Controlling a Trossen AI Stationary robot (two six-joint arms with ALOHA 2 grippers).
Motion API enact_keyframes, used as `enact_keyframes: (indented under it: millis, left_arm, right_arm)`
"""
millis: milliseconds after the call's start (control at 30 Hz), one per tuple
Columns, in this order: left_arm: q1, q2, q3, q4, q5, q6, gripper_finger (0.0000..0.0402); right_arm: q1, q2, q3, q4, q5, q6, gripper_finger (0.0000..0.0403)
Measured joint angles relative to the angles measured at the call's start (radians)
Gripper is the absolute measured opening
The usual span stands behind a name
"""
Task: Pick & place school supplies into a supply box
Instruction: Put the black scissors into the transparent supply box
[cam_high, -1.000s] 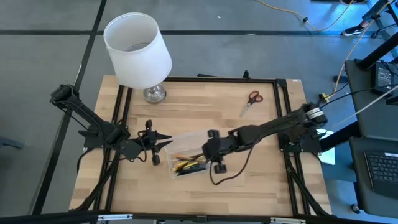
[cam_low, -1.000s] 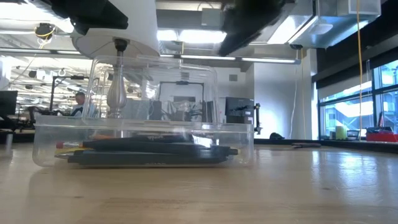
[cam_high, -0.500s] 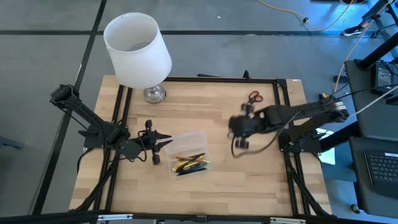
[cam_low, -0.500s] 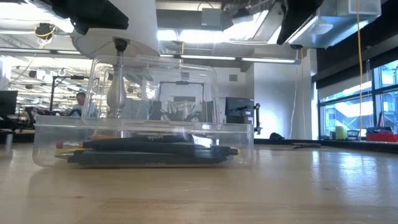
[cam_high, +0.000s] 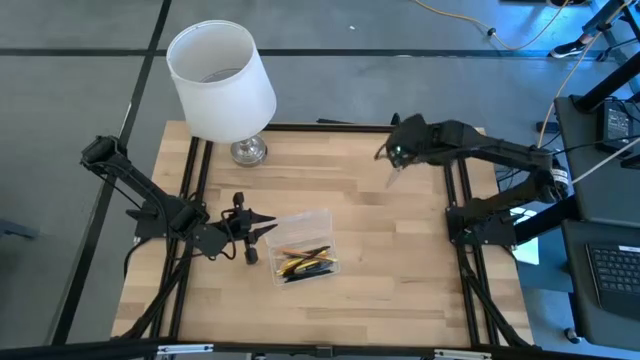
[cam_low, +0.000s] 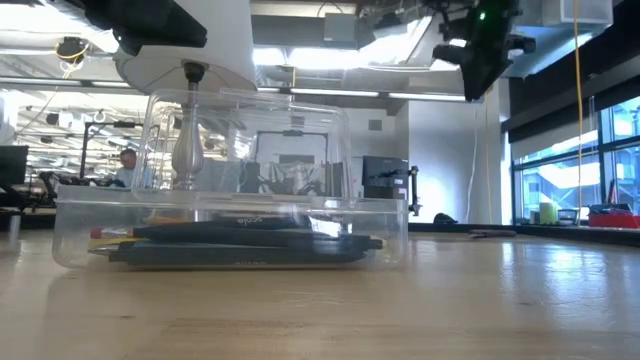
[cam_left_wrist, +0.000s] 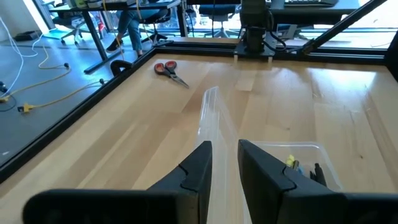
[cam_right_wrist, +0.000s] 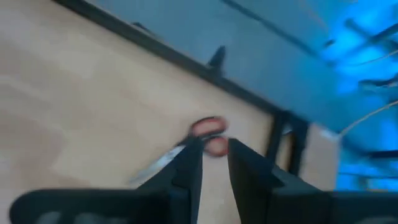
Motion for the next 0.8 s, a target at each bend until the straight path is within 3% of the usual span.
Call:
enact_keyframes:
  millis: [433,533,800]
  left_arm:
    - [0.0,0.0,0.0,0.0,0.0,0.0,0.0072]
    - [0.0,0.0,0.0,0.0,0.0,0.0,0.0072]
    - [0.0,0.0,0.0,0.0,0.0,0.0,0.0072]
  right_arm:
    - [-0.228,0.001,-0.133,0.229,0.046,-0.222,0.0079]
    - [-0.247,0.001,-0.165,0.265,0.038,-0.3,0.0079]
    - [-0.248,0.001,-0.231,0.421,-0.012,-0.302,0.0079]
